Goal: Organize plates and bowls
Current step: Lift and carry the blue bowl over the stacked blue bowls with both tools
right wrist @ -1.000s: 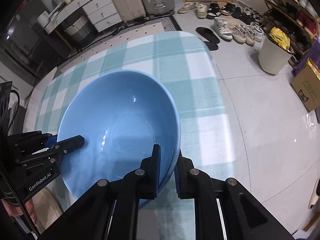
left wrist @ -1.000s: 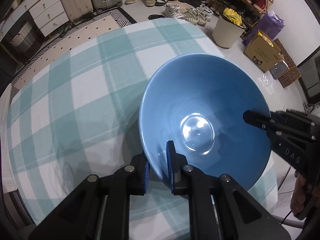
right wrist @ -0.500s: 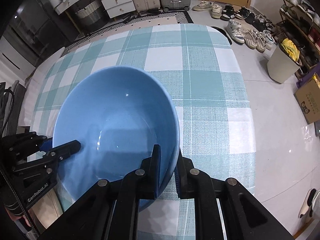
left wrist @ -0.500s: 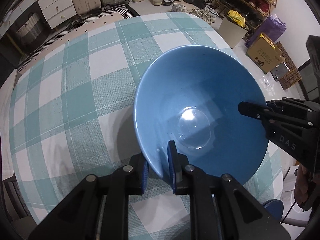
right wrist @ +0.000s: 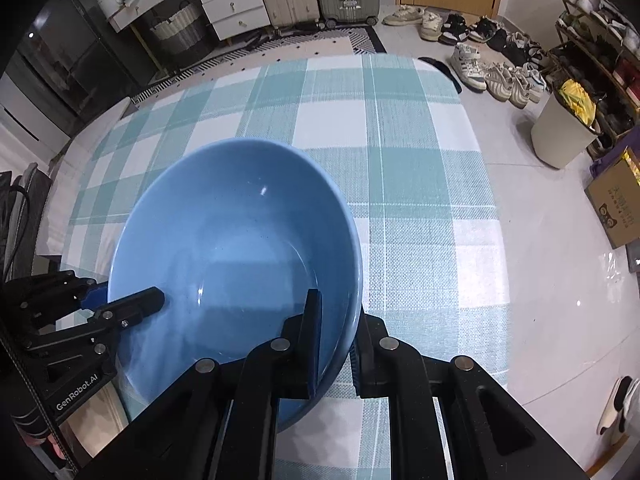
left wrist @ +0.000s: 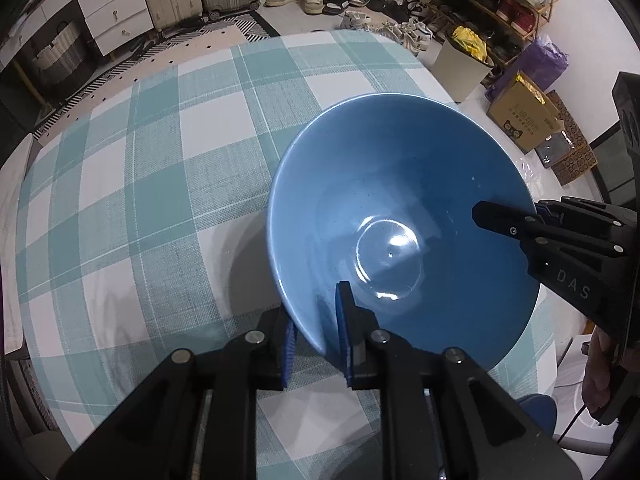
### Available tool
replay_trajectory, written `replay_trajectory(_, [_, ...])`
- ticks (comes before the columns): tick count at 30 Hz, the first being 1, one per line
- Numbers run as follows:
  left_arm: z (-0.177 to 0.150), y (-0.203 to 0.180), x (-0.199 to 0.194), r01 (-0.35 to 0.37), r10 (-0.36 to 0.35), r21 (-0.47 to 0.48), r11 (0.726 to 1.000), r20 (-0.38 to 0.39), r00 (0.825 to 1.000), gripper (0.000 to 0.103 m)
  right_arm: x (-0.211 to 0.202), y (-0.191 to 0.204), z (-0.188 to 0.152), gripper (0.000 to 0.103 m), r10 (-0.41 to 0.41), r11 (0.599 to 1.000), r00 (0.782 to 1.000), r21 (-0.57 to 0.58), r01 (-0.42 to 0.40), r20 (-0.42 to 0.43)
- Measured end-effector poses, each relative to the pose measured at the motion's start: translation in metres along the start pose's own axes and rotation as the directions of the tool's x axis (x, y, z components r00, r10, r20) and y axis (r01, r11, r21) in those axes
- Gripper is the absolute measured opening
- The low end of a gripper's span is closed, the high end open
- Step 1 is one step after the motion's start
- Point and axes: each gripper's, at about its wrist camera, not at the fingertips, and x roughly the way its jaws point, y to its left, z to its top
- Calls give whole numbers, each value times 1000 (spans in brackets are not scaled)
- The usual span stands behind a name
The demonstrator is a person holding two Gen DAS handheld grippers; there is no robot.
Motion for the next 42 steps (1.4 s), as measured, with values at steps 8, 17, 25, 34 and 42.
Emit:
replay_trajectory(8, [-10,-9,-32,-5,5,6,1000,48,999,16,-38,6,-7,12,-4,1000,998,1,4,58])
replay_trajectory(17, [-30,-28,-78,5,-8,31,1000,105,994,18,-99,14,-32,12,-23,1000,991,9,22,135])
replay_trajectory(25, [-63,-43,-112,25,-33,59,998,144,989,18,-151,25,-76,12,-51,998,984,-19,55,170])
replay_trajectory(34, [-112,-60,-132,46,-60,72,996,196,979,19,-189,35,-131,12,-74,996,977,-29,81,200])
replay_trajectory(42, [-147,-68,-131,17,-34,82,997,215,976,19,-185,45,-175,12,-62,997,981,-38,70,184])
